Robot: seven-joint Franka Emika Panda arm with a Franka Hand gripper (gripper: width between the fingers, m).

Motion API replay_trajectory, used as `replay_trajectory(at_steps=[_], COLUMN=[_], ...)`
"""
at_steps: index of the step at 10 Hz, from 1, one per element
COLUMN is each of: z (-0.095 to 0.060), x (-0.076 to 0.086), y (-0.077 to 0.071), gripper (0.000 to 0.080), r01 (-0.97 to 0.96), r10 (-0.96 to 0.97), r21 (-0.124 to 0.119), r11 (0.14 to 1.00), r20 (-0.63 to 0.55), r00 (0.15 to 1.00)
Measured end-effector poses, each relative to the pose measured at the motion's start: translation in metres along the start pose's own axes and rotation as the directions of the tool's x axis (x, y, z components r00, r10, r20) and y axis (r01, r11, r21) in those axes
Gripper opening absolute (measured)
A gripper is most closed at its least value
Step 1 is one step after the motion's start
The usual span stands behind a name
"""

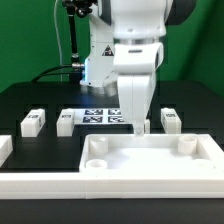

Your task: Assemble desk

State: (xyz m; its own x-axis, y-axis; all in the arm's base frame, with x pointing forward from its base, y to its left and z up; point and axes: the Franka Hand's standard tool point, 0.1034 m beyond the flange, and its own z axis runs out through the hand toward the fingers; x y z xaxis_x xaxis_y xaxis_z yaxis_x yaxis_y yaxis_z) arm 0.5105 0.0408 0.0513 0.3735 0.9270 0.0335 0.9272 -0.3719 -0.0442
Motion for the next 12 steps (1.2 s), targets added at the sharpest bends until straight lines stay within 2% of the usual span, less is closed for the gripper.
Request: replay_trajectory(at_steps=[1, 2, 3, 4, 6, 7, 8, 9, 12], z=[-0.01, -0.031, -0.033, -0.03, -0.03, -0.026, -0.022, -0.017, -0.016], x=[0.01, 0.023, 0.027, 0.027, 0.03, 0.039, 0.046, 0.05, 0.05], y=[-0.004, 0.003, 0.009, 0.007, 0.005, -0.004, -0.011, -0.015, -0.017], gripper=[0.0648, 0.0648, 0.0648, 0.0648, 0.0648, 0.0648, 0.0648, 0.0648, 0.0648], r01=[-0.16, -0.337, -0.351, -0.431, -0.565, -0.72, -0.804, -0.856, -0.849], r10=[0.16, 0.337, 0.351, 0.431, 0.565, 0.72, 0.804, 0.856, 0.846], r21=[-0.004, -0.011, -0.02, -0.012, -0.01, -0.001, 0.023, 0.036, 0.04], r11=[0.987, 0.941, 0.936, 0.902, 0.825, 0.694, 0.594, 0.515, 0.527], r20=[0.005, 0.015, -0.006, -0.007, -0.009, 0.002, 0.015, 0.034, 0.061], r00=[0.987, 0.941, 0.936, 0.902, 0.825, 0.694, 0.595, 0.517, 0.529])
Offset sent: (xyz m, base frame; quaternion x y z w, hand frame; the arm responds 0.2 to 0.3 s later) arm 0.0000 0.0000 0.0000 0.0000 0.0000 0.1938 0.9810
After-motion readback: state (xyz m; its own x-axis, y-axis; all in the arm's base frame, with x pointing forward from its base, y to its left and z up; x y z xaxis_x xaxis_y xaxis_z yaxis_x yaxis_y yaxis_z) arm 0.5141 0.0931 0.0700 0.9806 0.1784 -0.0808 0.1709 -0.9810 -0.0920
